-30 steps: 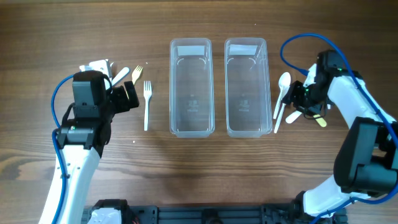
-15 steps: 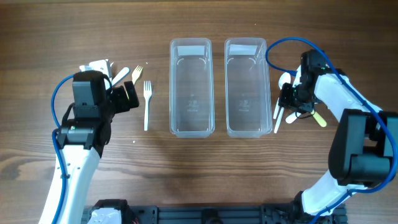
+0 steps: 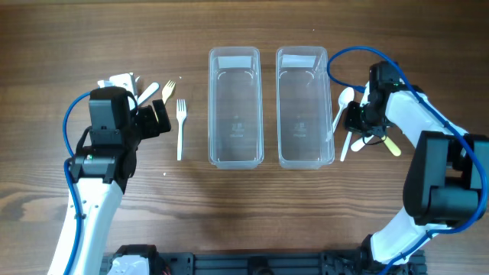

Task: Pack container
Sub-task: 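Carry the white spoon into the right container and release it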

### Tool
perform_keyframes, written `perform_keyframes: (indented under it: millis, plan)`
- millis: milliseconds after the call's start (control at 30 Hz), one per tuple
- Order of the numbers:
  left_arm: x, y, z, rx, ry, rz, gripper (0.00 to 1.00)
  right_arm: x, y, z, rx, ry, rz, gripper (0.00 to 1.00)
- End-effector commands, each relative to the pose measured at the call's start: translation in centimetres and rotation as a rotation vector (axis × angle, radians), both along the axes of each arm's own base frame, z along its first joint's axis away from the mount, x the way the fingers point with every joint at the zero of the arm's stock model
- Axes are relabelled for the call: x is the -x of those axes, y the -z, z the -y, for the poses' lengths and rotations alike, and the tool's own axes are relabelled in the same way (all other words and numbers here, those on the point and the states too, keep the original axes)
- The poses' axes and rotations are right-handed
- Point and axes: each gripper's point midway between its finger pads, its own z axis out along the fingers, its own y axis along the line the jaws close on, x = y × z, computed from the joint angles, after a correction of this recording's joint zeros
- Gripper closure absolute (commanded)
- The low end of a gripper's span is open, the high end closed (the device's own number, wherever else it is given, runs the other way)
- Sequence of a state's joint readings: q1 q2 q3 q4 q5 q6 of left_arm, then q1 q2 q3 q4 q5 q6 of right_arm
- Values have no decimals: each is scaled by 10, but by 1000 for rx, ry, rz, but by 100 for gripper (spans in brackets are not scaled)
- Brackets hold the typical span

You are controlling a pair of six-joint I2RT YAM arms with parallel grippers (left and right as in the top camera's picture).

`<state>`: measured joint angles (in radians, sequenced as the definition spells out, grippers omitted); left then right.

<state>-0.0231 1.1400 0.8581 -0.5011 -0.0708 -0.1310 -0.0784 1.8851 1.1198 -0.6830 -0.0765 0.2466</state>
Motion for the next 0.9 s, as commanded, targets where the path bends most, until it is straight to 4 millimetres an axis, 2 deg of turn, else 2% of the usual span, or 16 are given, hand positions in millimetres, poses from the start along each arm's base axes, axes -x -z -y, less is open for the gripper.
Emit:
perform_keyframes:
  millis: [0, 100, 233, 300, 400, 533, 567, 667, 733, 767, 833, 867]
  plan:
    - [-4, -9, -5, -23, 0, 20, 0, 12, 20, -2, -8, 16, -65, 91]
    - [-4, -9, -5, -23, 0, 20, 0, 7, 7, -2, -6, 15, -32, 92]
    - [-4, -9, -5, -23, -1, 20, 0, -10, -33, -2, -8, 14, 82, 92]
    - [-4, -9, -5, -23, 0, 20, 0, -18, -63, -6, -28, 7, 164, 92]
    - [-4, -9, -5, -23, 0, 20, 0, -24, -120, -13, -57, -8, 329, 91]
    - [-4, -9, -5, -23, -1, 20, 0, -18, -178, -54, -251, -107, 480, 94]
    - [-4, -9, -5, -23, 0, 20, 0, -16, -185, -63, -271, -131, 497, 95]
    - [-4, -9, -5, -23, 0, 20, 0, -12, -193, -99, -294, -229, 519, 96]
    - [-4, -9, -5, -23, -1, 20, 0, -14, -185, -120, -277, -285, 515, 95]
    - [-4, -9, -5, -23, 0, 20, 0, -16, -178, -126, -252, -295, 508, 94]
    - [-4, -9, -5, -23, 0, 20, 0, -23, -149, -133, -185, -252, 461, 92]
    - [-4, -9, -5, -23, -1, 20, 0, -26, -127, -137, -168, -230, 417, 92]
